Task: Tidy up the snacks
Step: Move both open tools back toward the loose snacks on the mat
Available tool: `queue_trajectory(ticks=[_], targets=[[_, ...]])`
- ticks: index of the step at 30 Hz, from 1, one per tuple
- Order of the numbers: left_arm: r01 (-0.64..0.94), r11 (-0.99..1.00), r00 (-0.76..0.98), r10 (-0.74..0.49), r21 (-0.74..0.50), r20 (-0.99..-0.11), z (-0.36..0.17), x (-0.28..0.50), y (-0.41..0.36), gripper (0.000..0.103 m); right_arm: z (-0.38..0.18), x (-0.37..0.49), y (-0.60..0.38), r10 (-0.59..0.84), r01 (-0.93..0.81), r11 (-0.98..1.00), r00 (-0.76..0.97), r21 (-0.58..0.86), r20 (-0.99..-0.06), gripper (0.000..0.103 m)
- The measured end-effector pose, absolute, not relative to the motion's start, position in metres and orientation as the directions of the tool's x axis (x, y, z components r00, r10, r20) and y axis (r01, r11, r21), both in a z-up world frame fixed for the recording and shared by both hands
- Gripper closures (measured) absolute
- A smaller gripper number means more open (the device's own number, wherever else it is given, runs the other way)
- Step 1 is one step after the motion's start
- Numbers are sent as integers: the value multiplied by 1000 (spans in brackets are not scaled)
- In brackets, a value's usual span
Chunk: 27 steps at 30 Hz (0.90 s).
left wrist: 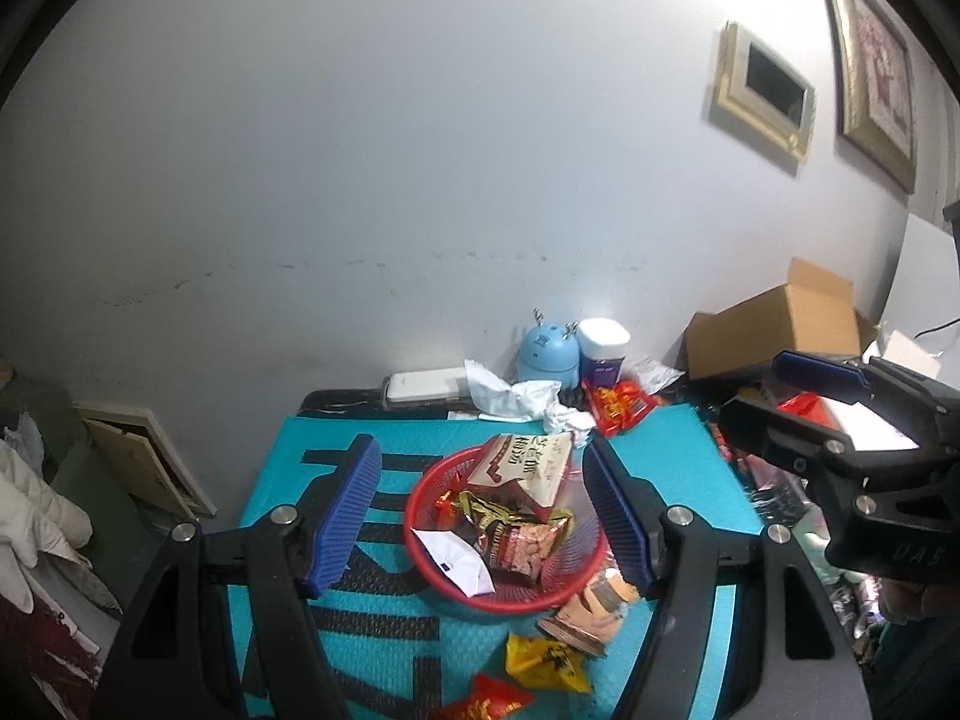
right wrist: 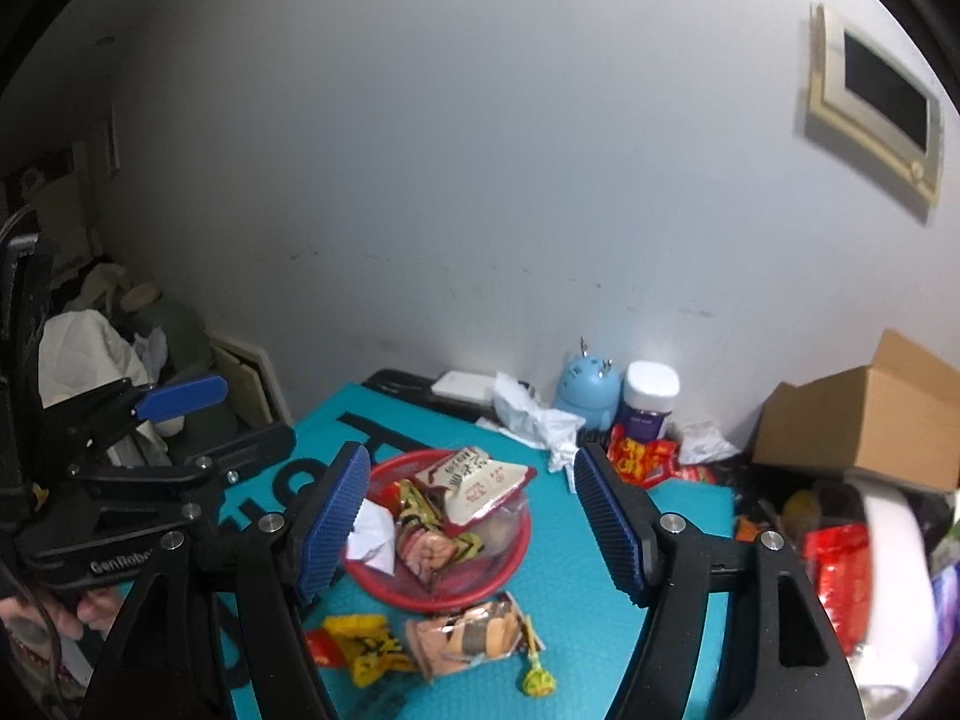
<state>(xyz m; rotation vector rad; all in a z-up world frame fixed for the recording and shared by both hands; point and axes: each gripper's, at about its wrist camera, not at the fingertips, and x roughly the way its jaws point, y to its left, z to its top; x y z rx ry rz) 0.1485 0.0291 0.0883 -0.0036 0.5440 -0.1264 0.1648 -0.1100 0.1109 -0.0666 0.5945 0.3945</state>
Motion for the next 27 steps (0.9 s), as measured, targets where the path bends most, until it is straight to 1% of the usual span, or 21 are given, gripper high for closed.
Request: queue_trajectory(ticks=[7,8,9,11,12,18,27], targets=[[120,993,883,-113,-15,-455,115,96,28,34,136,115,-110,343,-389,921,792,15,-505,29],[122,993,886,-114,-11,-449,117,90,27,31,138,110,-110,345,-392,920,794,12,-501,29],[124,992,888,-115,-10,-445,118,83,27,25,140,103,-111,346,-394,919,796,10,-496,29],[122,992,896,-114,-9,-429,121,70,26,20,142,91,-112,349,-395,918,802,6,-485,29],[123,992,900,-114,-6,-420,121,63,26,19,143,86,-112,349,-396,918,804,6,-481,29],[144,990,902,-130,4,-412,119,34,16,19,140,56,-117,347,-392,920,806,7,-480,29],[177,984,883,-167,-19,-439,100,10,6,19,124,26,-126,345,-385,923,795,25,-499,28]])
